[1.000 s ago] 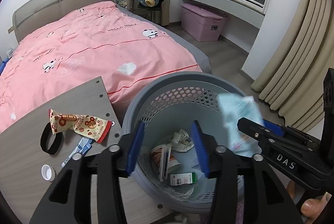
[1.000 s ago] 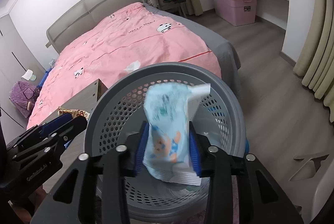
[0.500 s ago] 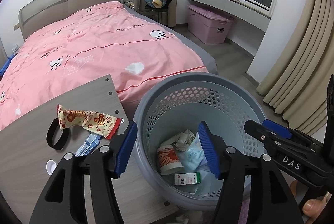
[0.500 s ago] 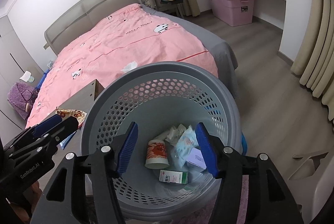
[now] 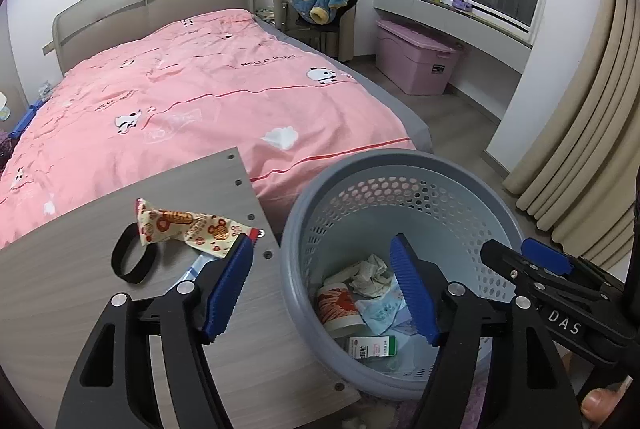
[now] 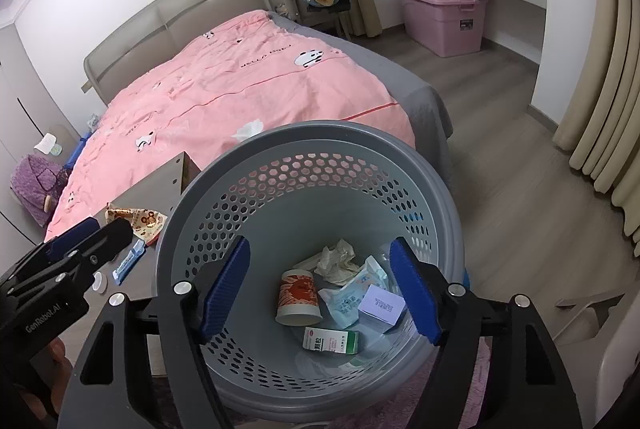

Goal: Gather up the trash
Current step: 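Move both open tools back over the table toward the snack wrapper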

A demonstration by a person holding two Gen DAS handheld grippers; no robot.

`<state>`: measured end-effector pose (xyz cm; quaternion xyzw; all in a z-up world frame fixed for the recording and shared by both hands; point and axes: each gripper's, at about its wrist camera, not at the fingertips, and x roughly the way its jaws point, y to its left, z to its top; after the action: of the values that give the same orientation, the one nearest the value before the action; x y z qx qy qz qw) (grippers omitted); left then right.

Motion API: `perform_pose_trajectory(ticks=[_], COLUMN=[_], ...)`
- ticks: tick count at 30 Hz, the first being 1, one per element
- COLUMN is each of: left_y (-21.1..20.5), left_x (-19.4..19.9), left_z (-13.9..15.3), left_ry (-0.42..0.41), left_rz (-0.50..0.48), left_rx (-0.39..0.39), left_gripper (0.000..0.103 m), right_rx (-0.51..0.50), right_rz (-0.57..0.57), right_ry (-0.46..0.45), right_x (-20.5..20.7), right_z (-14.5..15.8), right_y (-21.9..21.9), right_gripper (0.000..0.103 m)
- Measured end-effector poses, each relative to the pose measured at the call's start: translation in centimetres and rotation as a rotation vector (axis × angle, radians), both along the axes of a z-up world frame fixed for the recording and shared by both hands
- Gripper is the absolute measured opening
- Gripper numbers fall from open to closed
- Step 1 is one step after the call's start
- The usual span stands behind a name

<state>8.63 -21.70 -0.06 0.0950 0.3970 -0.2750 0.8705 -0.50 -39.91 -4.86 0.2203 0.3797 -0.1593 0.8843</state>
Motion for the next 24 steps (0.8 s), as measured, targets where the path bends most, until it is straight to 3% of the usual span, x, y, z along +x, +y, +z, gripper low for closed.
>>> perform_pose_trajectory(ticks=[13, 24], left_y=[3.7, 9.9], left_x=[-0.3, 0.6], left_z=[0.0, -1.5], left_ry=[-0.024, -0.01], left_rz=[0.074, 0.185], left_rx=[-0.005, -0.021], left_gripper=[0.069, 0.069], right_rx=[-0.074, -0.129], right_rz=[0.016, 0.075], right_ry=[0.007, 0.028], right_x=[0.5, 2.4], right_z=[0.1, -0.7], right_y=[2.9, 7.6], right_gripper=[0.082, 0.085])
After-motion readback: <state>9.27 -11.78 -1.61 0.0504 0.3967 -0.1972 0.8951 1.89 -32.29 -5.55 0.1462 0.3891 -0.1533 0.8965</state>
